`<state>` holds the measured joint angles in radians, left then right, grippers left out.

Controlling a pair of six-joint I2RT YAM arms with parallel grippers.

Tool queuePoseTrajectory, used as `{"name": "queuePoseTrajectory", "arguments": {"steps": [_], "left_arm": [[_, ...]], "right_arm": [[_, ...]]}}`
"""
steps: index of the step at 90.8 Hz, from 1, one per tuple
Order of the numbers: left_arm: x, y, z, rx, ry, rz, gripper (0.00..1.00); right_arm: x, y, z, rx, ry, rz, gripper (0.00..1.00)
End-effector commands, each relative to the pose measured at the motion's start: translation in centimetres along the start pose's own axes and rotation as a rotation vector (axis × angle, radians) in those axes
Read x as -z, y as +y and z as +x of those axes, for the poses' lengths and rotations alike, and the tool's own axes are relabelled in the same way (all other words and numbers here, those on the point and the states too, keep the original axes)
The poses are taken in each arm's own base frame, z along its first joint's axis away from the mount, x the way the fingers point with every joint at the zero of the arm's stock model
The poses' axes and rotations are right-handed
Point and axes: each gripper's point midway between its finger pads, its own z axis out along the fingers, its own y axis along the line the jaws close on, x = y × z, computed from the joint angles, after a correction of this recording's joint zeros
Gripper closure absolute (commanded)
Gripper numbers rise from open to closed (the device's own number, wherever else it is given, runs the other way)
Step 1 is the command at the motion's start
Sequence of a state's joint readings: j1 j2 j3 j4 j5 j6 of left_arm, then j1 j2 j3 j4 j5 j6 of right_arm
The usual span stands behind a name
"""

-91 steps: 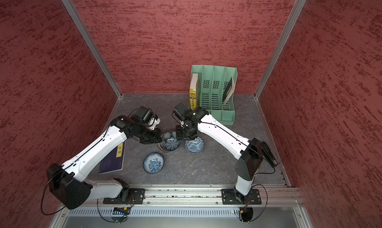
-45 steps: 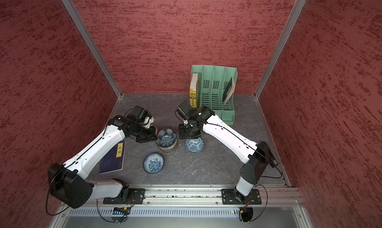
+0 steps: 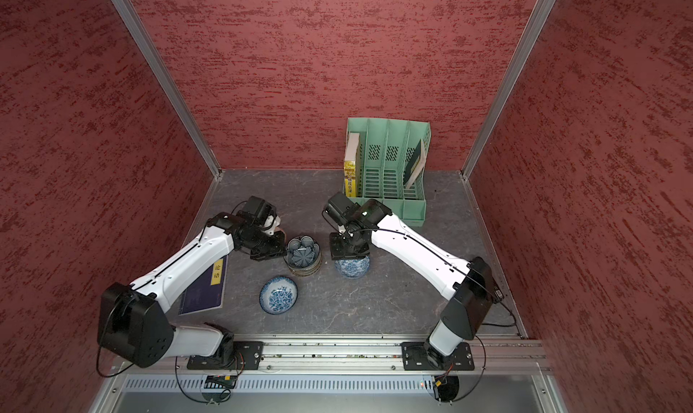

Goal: Stack the bowls
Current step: Place the bowl on the bowl.

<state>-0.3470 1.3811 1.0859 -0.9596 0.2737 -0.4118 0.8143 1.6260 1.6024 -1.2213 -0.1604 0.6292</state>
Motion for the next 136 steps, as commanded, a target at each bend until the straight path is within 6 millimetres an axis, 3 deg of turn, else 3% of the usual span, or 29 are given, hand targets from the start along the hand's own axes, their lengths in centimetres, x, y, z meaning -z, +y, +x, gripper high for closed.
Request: {"name": "queuePoseTrajectory", "arguments": {"steps": [1, 56, 136], "left_arm": [[-0.1, -0.6, -1.1, -0.004, -0.043, 0.035, 1.0], [-1.5, 0.0, -0.5, 0.017, -0.005, 0.018, 1.0], [-2.1, -0.1, -0.6, 0.03, 0.002, 0.025, 1.0]], "right_arm": [[1.3, 0.2, -0.6, -0.001, -0.056, -0.029, 0.51], [0.9, 0.1, -0.2, -0.003, -0.05, -0.043, 0.52], [0.6, 0.0, 0.0, 0.0, -0.047, -0.042, 0.52]]}}
